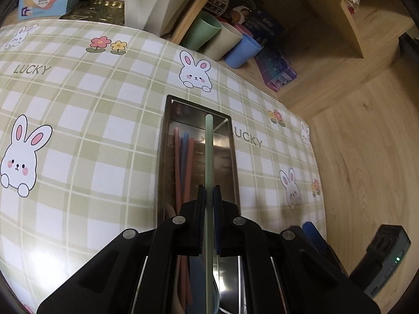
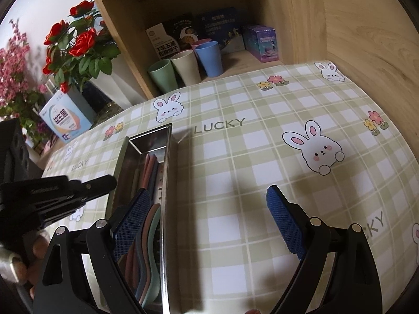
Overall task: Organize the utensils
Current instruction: 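Lower the green chopstick into the tray and open the left tool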
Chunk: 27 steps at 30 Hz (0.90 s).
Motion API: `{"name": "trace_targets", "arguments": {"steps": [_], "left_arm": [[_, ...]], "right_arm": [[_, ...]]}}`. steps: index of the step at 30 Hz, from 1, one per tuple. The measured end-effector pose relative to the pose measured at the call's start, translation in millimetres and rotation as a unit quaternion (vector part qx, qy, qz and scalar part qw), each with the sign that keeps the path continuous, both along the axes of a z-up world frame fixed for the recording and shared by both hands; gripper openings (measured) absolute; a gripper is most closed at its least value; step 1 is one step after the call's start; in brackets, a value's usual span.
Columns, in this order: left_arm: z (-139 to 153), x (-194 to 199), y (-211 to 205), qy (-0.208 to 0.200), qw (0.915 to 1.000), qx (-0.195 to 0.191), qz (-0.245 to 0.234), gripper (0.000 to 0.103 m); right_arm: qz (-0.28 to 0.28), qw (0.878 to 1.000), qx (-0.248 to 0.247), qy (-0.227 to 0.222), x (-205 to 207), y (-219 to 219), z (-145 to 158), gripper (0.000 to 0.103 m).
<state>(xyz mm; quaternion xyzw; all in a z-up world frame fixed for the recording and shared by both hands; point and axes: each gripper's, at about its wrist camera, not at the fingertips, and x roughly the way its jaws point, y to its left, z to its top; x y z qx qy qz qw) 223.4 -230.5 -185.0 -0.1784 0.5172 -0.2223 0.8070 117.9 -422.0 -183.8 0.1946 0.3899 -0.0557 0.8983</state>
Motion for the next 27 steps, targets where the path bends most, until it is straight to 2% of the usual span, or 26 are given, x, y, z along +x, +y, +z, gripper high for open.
{"name": "trace_targets", "arguments": {"steps": [4, 15, 20, 27], "left_arm": [[-7.1, 4.7, -0.6, 0.001, 1.0000, -0.002, 0.002, 0.006], [-18.9, 8.0, -2.8, 0.013, 0.9993, 0.024, -0.024, 0.006], [-8.5, 2.7, -1.6, -0.012, 0.9980, 0.050, -0.035, 0.008], [12.5, -8.0, 11.7, -0.049, 0.9946, 0.082, -0.041, 0.018]], "right_arm": [[0.000, 1.000, 0.005, 0.003, 1.4, -1.1, -2.4, 0.087], [0.000, 1.000, 0.004, 0.014, 1.2, 0.4, -4.7, 0.087], [0.000, 1.000, -0.002, 0.016, -0.6, 3.4, -0.2, 0.087], [0.004, 1.000, -0.015, 0.012, -5.3, 14.1, 13.9, 0.087]]}}
